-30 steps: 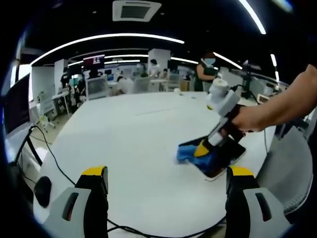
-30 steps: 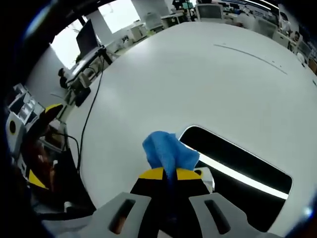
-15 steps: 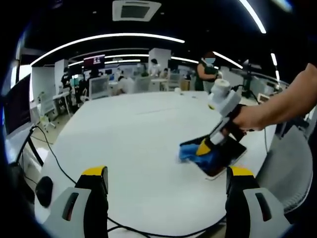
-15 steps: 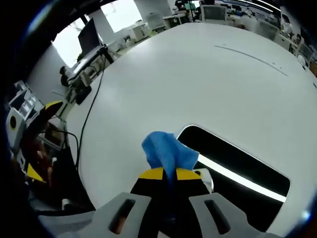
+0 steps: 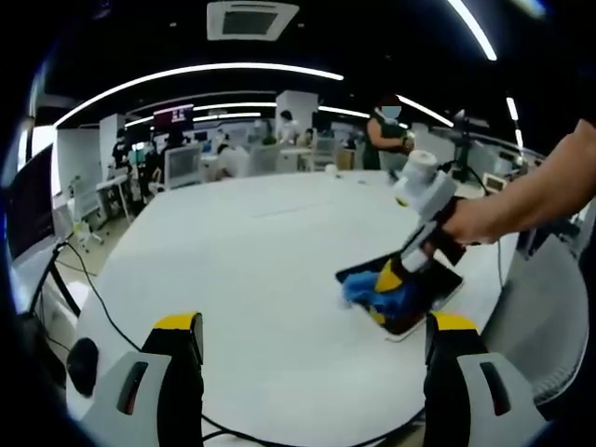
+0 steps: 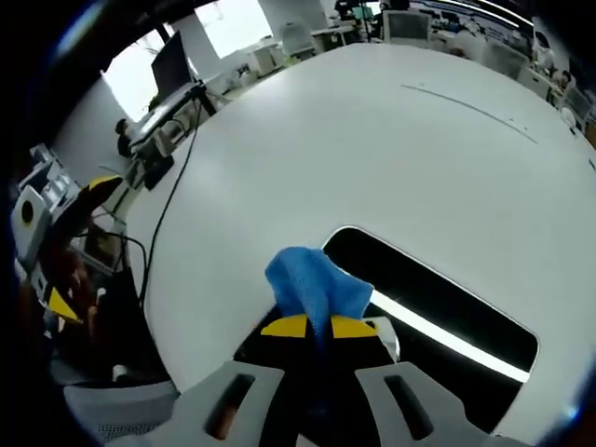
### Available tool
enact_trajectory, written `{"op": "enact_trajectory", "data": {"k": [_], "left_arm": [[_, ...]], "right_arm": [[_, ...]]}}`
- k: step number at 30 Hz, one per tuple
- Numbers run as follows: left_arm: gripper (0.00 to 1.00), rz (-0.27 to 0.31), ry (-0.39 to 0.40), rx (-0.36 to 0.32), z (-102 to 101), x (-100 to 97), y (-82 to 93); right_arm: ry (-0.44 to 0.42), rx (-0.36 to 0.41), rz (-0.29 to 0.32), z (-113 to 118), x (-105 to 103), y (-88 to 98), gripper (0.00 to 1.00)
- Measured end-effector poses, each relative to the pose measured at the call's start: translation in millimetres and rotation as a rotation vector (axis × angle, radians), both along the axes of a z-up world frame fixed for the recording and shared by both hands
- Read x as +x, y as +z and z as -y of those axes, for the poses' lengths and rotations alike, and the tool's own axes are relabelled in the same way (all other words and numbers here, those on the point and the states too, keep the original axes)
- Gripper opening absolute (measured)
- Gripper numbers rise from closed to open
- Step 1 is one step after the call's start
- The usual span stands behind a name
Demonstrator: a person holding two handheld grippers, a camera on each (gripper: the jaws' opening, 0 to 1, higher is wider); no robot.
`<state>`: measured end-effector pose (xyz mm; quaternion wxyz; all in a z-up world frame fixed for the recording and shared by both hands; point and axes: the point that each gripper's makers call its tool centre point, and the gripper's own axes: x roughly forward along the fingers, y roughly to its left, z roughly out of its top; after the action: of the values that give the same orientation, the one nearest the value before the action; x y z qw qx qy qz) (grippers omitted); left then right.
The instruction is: Wipe the mirror surface with the cleaning cloth until all visible marks leave the cleaned area.
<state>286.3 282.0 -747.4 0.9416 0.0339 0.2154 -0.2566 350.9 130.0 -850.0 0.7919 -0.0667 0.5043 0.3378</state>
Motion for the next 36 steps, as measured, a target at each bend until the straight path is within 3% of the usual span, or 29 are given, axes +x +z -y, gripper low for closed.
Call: {"op": "enact_trajectory", "data": {"k": [36], "left_arm": [[1.0, 0.0, -0.025, -0.001, 14.0, 4.1, -0.5]], "right_arm": [[0.014, -0.001, -0.017, 51.1, -6.3, -2.1, 0.01]]}}
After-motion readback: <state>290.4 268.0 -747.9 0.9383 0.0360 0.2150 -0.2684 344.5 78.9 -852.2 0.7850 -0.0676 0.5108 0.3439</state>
